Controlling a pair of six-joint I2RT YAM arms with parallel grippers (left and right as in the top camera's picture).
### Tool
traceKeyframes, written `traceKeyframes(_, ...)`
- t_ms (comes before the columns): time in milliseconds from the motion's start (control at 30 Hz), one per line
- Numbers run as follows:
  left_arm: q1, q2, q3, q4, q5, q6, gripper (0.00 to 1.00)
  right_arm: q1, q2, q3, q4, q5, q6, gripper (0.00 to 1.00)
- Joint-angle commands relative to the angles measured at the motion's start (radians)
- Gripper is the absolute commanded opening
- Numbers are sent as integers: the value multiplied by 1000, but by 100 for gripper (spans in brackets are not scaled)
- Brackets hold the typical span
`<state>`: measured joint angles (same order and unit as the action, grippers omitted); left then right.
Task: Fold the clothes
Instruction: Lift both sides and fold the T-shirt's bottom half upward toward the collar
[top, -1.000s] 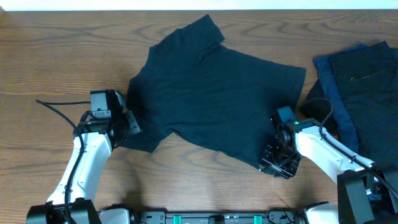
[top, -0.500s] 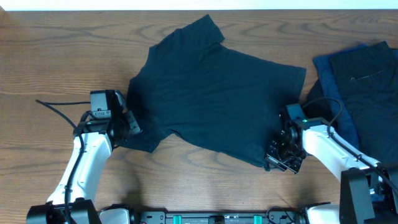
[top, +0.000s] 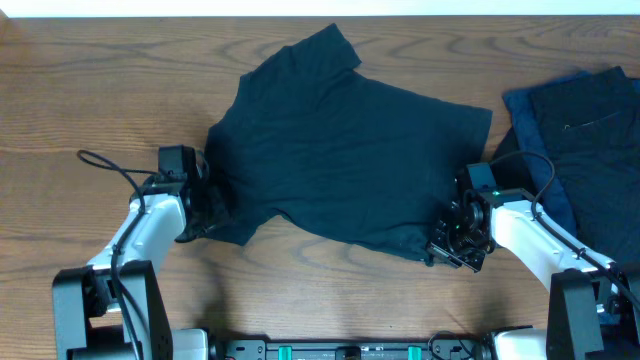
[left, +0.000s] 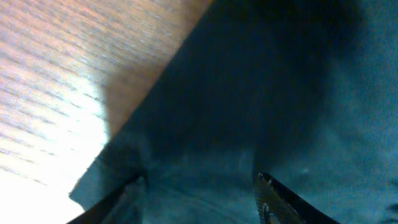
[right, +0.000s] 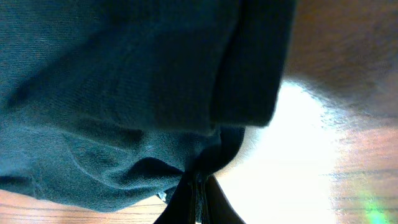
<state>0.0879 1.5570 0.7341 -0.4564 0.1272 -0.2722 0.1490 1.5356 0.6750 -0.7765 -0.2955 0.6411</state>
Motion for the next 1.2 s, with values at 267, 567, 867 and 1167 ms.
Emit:
traceKeyframes(267,0,40,27,-37,-32,26,70,-13,19,-9,43,71,-30,4)
traceKeyframes(567,0,-56,142,-202,-32,24,70,-13,19,-9,48,71,-30,4)
traceKeyframes(867,0,32,121,-171,-124,24,70,-13,19,-9,51,70,-48,5)
traceKeyframes(1167,0,149,121,-158,-109,24,67,-13,19,-9,51,70,-53,5)
